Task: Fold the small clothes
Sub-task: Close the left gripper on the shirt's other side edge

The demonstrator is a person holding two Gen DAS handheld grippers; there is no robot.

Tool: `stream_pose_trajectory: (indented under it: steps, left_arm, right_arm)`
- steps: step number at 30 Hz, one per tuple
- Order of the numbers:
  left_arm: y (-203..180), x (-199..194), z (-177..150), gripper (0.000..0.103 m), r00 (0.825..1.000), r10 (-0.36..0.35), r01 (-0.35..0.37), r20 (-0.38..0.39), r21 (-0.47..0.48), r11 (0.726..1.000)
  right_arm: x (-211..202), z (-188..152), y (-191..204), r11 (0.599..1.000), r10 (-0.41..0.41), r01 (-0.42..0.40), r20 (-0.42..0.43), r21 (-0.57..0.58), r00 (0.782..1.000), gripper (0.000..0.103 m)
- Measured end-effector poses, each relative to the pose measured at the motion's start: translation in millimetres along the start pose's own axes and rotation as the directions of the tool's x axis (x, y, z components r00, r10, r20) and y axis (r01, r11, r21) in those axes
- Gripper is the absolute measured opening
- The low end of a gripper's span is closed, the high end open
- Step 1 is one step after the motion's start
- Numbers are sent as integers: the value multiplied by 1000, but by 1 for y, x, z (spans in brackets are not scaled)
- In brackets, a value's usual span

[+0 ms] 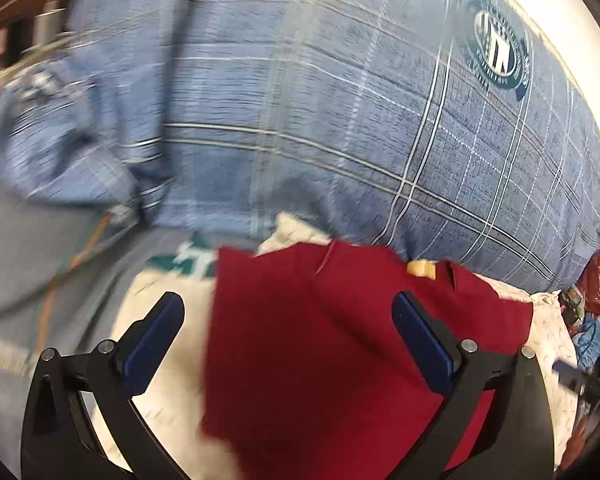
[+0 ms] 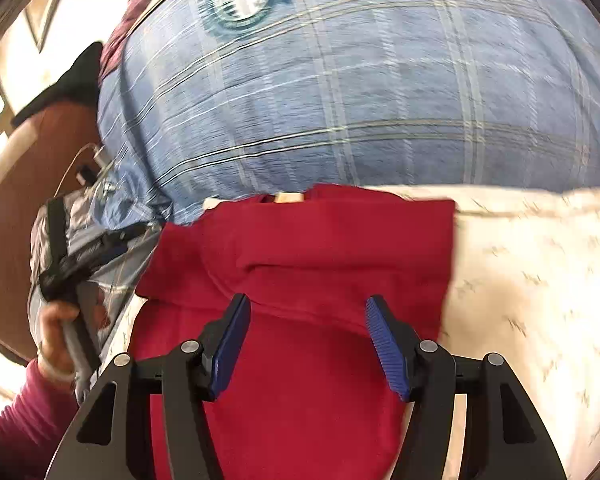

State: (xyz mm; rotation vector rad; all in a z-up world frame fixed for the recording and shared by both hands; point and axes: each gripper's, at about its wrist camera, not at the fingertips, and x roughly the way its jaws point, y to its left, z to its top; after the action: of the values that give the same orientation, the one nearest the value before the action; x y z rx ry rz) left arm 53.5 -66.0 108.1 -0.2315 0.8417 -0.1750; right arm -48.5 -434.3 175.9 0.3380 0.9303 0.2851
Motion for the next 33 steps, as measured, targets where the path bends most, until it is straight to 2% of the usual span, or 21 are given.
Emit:
stream_pose_trajectory:
  steps: [2, 4, 5, 7, 8, 9, 10, 15, 18, 22, 25, 29, 33]
  left_arm:
    - [-12, 26, 14, 102, 998, -15, 17, -65, 32, 999]
    - [-20, 52, 20, 96, 992, 19, -12, -125, 61, 998]
    - [-23, 63, 21, 87, 988, 25, -14, -153, 75, 997]
    - [-32, 86, 20, 62, 972, 32, -4, -231, 119, 993]
    - [-37, 93, 19, 27, 966, 41, -6, -254, 140, 990]
    - [-41, 96, 17, 10, 963, 68, -25, -261, 166, 986]
    - [-47, 94, 17, 10, 965, 89, -42, -246, 192, 980]
    - [-56, 41, 36, 9, 990, -17, 46, -142, 202, 978]
    - [-47, 4, 41, 9, 995, -49, 65, -85, 196, 978]
    - [-17, -35, 18, 9, 997, -37, 47, -61, 167, 985]
    - [3, -25, -6, 9, 996, -4, 16, -94, 124, 992]
    - [23, -1, -26, 9, 987, -21, 25, -157, 22, 999]
    - [24, -3, -26, 9, 990, -42, 43, -137, 6, 999]
  right_arm:
    - [-5, -4, -10, 1000, 4, -4, -8, 27, 1000, 63]
    - [-7, -6, -14, 999, -6, 6, -7, 31, 1000, 63]
    - [-9, -7, -18, 999, -11, 11, -3, 33, 1000, 63]
    - [-13, -8, -24, 999, -8, 8, 7, 45, 1000, 63]
    - [-14, -8, -27, 998, -8, 7, 12, 57, 1000, 63]
    - [-14, -8, -30, 998, -14, 13, 14, 66, 1000, 63]
    - [-14, -8, -32, 997, -23, 21, 14, 70, 1000, 63]
    - [-13, -5, -37, 996, -38, 37, 21, 82, 999, 63]
    - [-12, -2, -34, 996, -56, 54, 27, 69, 998, 63]
    - [-5, -3, -21, 991, -126, 127, 14, -31, 992, 69]
    - [7, -7, -14, 981, -158, 155, -13, -120, 987, 69]
    - [29, -11, -7, 956, -225, 202, -91, -214, 970, 69]
    - [18, -18, 7, 932, -227, 208, -31, -297, 973, 70]
